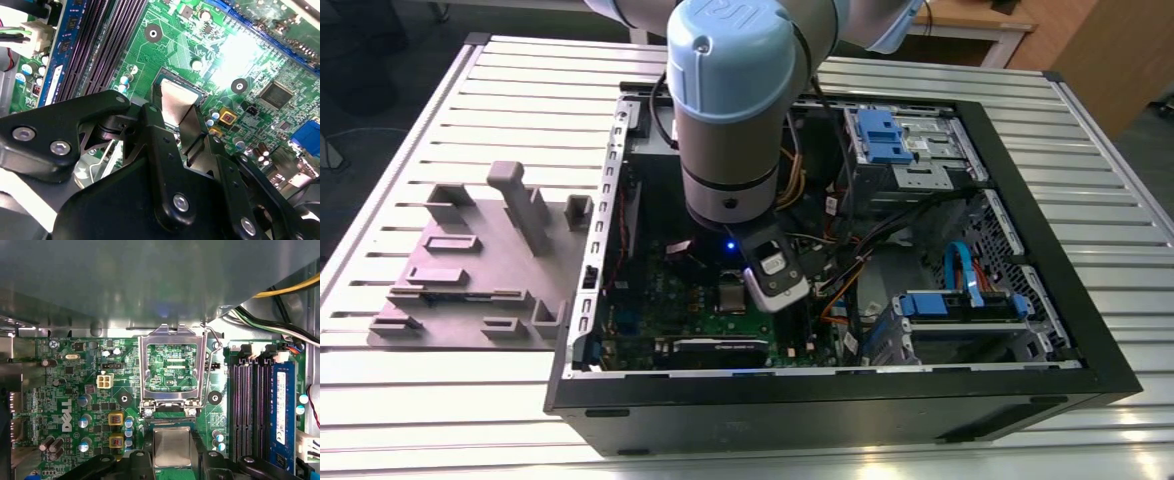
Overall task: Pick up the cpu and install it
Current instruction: 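Place the cpu into insertion slot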
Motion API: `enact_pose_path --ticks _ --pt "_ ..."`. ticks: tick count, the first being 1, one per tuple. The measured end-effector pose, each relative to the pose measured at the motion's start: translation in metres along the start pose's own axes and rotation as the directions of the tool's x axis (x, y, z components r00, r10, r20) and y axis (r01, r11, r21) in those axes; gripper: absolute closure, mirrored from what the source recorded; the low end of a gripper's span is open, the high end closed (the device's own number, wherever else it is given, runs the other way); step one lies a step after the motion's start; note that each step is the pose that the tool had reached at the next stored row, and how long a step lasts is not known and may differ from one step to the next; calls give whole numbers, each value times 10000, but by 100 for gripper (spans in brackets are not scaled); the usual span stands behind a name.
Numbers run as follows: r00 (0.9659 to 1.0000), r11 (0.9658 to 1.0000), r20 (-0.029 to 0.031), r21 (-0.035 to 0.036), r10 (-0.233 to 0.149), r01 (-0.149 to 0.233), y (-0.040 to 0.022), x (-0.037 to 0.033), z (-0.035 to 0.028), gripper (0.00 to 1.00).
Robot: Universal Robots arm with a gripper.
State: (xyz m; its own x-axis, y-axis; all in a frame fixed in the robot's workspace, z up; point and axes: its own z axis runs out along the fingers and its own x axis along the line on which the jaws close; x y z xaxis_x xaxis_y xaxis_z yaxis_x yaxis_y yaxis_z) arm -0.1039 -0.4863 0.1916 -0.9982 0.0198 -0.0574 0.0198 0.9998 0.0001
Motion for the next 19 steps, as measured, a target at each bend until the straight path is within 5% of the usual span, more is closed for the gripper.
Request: enact_pose_path --ticks 3,19 --pt "9997 9997 0 13 237 -237 0 0 0 61" --pt "9997 9997 0 15 249 -249 0 -9 -48 61"
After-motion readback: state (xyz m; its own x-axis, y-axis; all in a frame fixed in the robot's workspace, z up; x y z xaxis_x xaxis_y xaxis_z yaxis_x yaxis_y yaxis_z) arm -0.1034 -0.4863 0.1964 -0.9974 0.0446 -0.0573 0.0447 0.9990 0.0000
